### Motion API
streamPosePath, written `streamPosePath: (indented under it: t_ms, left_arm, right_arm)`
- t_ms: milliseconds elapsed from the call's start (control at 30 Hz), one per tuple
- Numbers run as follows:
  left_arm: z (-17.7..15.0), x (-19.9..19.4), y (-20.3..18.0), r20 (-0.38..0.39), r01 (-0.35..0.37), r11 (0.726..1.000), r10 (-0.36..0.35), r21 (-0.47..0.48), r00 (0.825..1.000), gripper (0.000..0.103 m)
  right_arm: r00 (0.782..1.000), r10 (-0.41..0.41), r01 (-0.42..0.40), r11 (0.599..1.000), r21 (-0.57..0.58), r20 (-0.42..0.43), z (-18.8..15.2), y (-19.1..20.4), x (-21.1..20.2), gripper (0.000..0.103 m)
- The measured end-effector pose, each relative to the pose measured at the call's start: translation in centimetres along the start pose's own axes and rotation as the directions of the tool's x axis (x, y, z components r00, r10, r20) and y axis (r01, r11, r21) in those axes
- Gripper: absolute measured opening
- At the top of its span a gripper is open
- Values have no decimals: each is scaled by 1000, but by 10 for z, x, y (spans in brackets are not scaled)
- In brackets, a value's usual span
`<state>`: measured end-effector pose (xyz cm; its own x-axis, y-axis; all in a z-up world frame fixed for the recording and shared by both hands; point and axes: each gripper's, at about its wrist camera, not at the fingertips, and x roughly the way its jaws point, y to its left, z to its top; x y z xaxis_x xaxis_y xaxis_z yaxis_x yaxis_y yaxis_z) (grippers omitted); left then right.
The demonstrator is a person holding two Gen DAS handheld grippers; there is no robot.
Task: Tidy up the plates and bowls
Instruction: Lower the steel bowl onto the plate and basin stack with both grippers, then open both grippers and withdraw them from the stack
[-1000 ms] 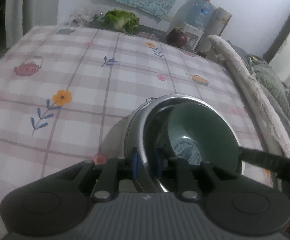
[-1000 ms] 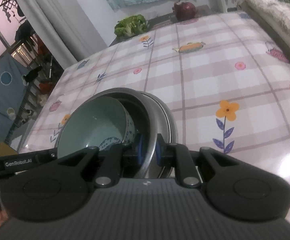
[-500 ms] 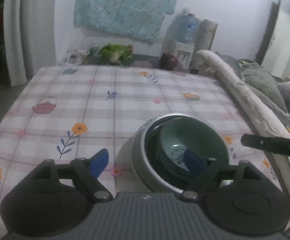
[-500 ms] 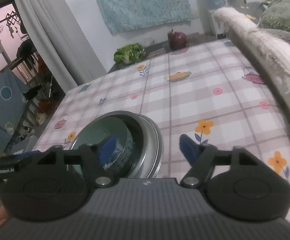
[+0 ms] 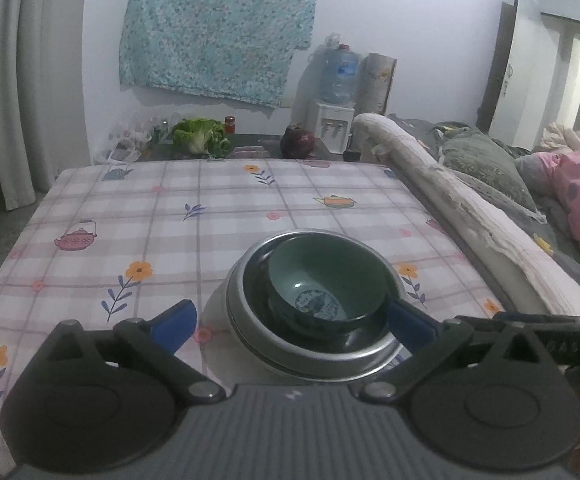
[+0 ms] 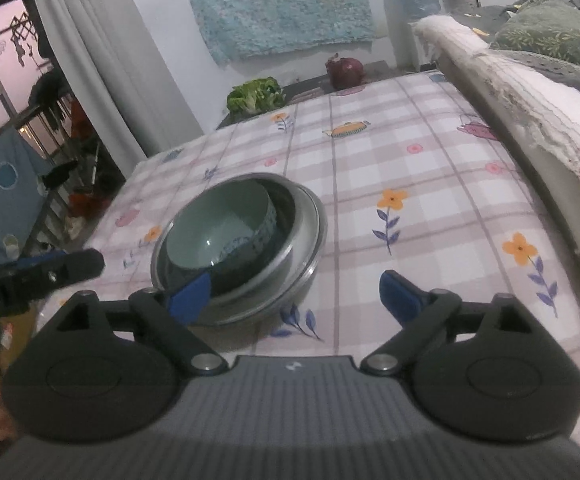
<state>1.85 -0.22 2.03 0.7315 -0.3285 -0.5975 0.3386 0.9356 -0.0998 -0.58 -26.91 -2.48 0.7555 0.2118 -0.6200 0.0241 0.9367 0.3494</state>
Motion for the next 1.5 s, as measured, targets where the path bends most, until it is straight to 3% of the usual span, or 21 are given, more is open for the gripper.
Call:
streamPosePath:
  t_ms: [100,233,433,533,733,867,1033,1233,1500]
  left_arm:
    - [-1,-6,-4,5,-18,1000,18,8,1000,103]
    - [1,-15,-7,43,-64,998,64,-3,997,103]
    - [6,-28,-16,107,-206,978,208,-22,972,103]
    - [8,-25,-18,97,-223,975,224,-13,970,103]
    - [10,-6,-14,-27,-221,975,221,-12,975,103]
    - [1,6,-7,-128,-213,975,204,-67,971,103]
    - [-9,21,-5,-233,-248,967,229,-56,945,103]
    - [-14,30,-6,-278,-279,960,262,-23,924,103]
    - [-12,32,-9,-295,-298,954,288,9,911,103]
  right_arm:
    - [999,-39,40,999,-28,4,-4,2,-5,93]
    - [996,-79,81,996,-41,42,-1,3,-16,102]
    - [988,-127,134,989,-71,94,8,12,-32,102]
    - [984,-146,156,983,-95,105,8,20,-38,102]
    - [983,-160,172,976,-133,94,6,34,-38,102]
    - [978,-204,210,966,-151,52,3,38,-27,102]
    - [975,-220,211,965,-157,-40,-2,36,-7,102]
    - [969,-218,202,969,-140,-113,-6,35,12,102]
    - [965,-231,215,967,-134,-123,-1,38,15,102]
